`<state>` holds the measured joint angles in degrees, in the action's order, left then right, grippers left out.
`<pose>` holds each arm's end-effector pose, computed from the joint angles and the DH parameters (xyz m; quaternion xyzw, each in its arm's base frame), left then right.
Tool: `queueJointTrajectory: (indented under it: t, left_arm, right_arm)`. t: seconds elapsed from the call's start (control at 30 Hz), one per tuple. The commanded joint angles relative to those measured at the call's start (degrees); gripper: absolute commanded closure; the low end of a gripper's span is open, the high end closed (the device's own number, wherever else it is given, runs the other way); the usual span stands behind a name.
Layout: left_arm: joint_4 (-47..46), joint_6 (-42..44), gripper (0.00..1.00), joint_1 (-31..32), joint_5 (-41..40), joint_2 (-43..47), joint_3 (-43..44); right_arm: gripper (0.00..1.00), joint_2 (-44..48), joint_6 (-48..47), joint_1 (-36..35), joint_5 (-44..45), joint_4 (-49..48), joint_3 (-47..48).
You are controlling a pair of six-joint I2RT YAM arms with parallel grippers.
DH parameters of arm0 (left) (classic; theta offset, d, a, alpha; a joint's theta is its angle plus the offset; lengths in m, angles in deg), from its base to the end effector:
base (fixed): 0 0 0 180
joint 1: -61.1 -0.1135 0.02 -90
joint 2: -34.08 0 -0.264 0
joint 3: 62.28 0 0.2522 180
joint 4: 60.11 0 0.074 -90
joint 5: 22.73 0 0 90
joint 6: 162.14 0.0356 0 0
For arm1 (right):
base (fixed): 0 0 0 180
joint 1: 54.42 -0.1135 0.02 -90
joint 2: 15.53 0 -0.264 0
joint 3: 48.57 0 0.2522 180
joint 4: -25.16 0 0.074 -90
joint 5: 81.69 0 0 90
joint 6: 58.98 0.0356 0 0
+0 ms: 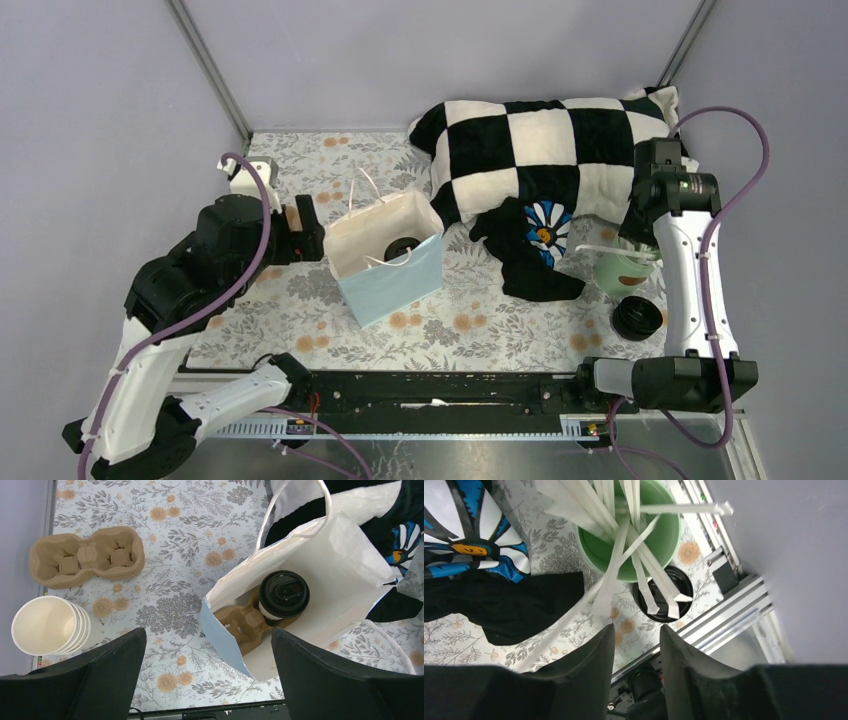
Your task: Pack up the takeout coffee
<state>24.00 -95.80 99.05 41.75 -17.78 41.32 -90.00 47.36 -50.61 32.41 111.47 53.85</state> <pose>0.0905 -0.0511 0.4623 0.0007 0.8611 -0.0745 0.5029 0.2265 -0.0297 0.3954 0.2206 0.9165 -0.1706 0.2869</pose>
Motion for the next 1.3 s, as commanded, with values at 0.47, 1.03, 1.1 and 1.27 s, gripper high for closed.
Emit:
queueJointTrajectory:
  t: [0.47, 1.03, 1.1, 1.27]
  left_arm:
    - [-3.29, 3.72, 0.01, 3.35, -3.60, -1.68, -0.10]
    - [-3.20, 2.56, 0.01, 3.29, -3.51, -4.11, 1.08]
    - [-3.10, 2.33, 0.01, 3.27, -3.12, -4.33, 1.45]
    - [-2.36, 1.94, 0.01, 3.27, -3.24, -5.02, 2.78]
  right_arm:
    - [0.46, -2.36, -3.90, -1.11, -12.86, 0.62, 5.08]
    - [0.14, -3.13, -32.14, -31.99, 4.74, 0.41, -3.62]
    - [0.14, -4.13, -32.65, -32.39, 5.32, 0.38, -4.54]
    - [0.16, -5.15, -32.52, -33.31, 6.90, -1.96, -8.06]
